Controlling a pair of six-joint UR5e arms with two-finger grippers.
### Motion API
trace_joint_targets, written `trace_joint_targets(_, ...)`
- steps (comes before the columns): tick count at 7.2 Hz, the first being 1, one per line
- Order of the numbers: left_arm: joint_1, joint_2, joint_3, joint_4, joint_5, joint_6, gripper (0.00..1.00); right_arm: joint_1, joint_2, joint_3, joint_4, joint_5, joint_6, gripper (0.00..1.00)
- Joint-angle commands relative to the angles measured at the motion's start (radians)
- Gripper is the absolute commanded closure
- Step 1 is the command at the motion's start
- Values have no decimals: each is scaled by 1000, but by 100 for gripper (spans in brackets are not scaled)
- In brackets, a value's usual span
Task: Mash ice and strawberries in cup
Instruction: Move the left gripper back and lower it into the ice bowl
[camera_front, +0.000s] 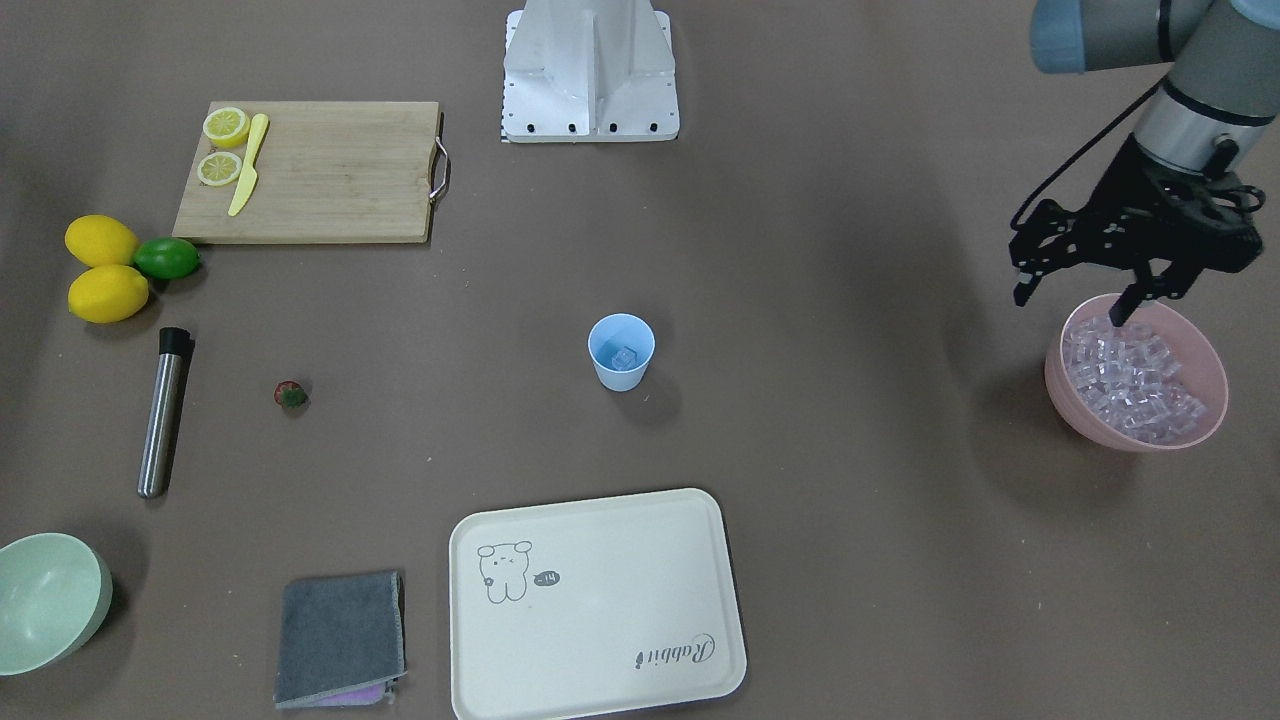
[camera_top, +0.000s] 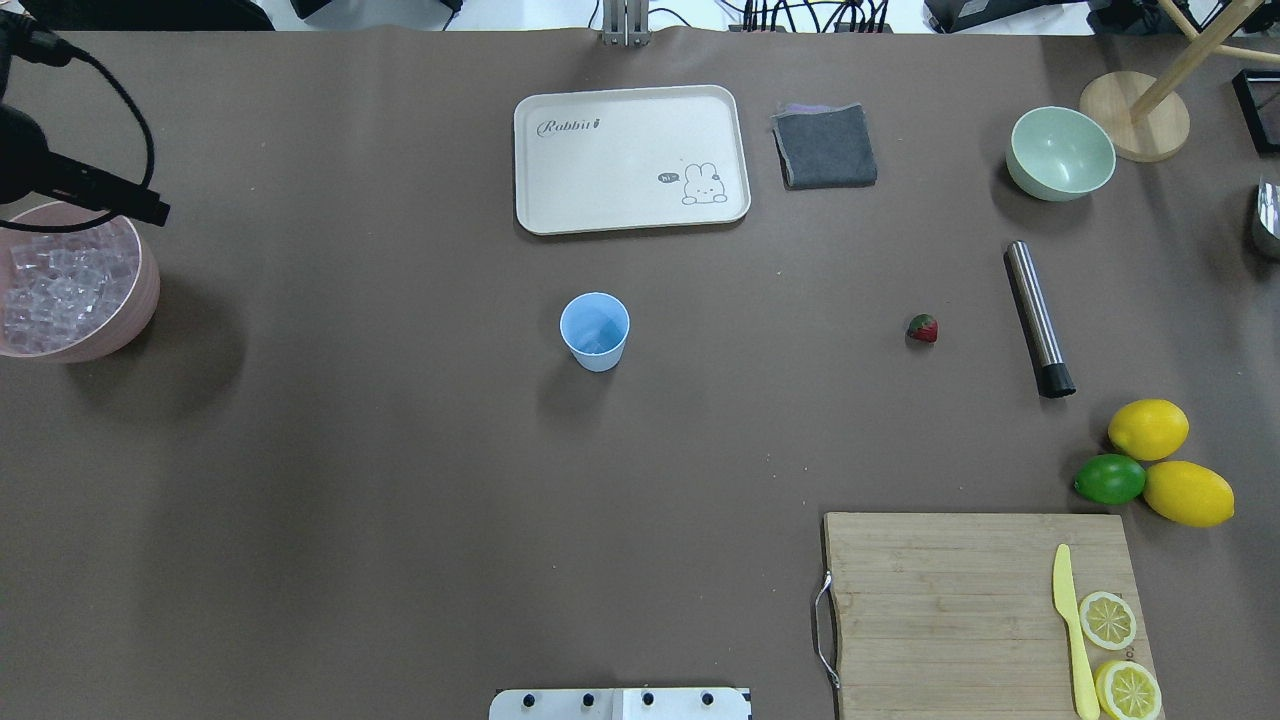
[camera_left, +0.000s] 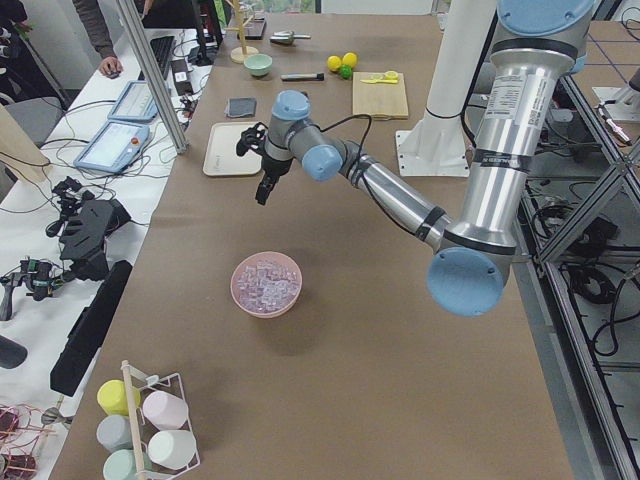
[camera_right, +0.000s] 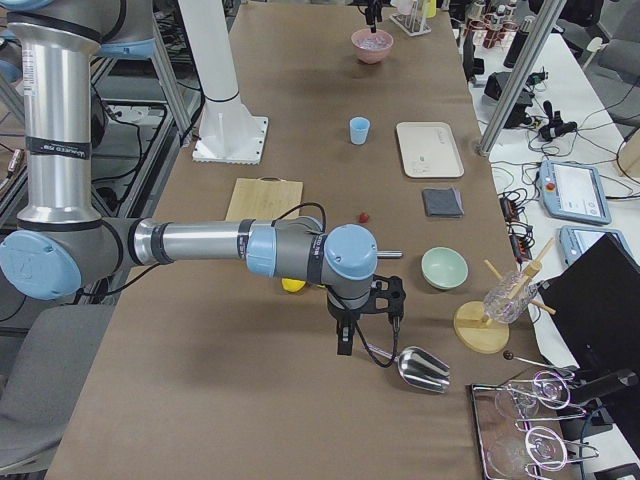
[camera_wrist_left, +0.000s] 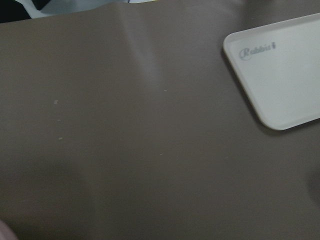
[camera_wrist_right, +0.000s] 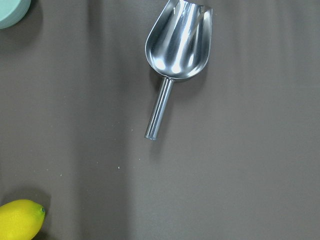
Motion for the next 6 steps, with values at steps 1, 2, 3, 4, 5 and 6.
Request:
trace_joint_targets(1, -31, 106, 10, -11, -37, 112, 3, 0, -2, 5, 1, 5, -1, 0)
trace_joint_targets(2, -80, 115, 31, -8, -81, 98, 3, 0, -2, 9, 2, 5, -1, 0)
trace_joint_targets(3, -115, 115, 74, -11, -97, 112, 3, 0, -2, 9, 2, 5, 1, 0)
trace_joint_targets(4, -122, 115, 92, -11, -98, 106, 3, 0, 1, 7, 2, 2, 1, 0)
trace_joint_targets(5, -124, 114, 115, -11, -97, 74, 3, 0, 2, 9, 2, 3, 1, 0)
trace_joint_targets(6, -122, 97, 132, -11, -95, -54, 3, 0, 1, 9, 1, 5, 1, 0)
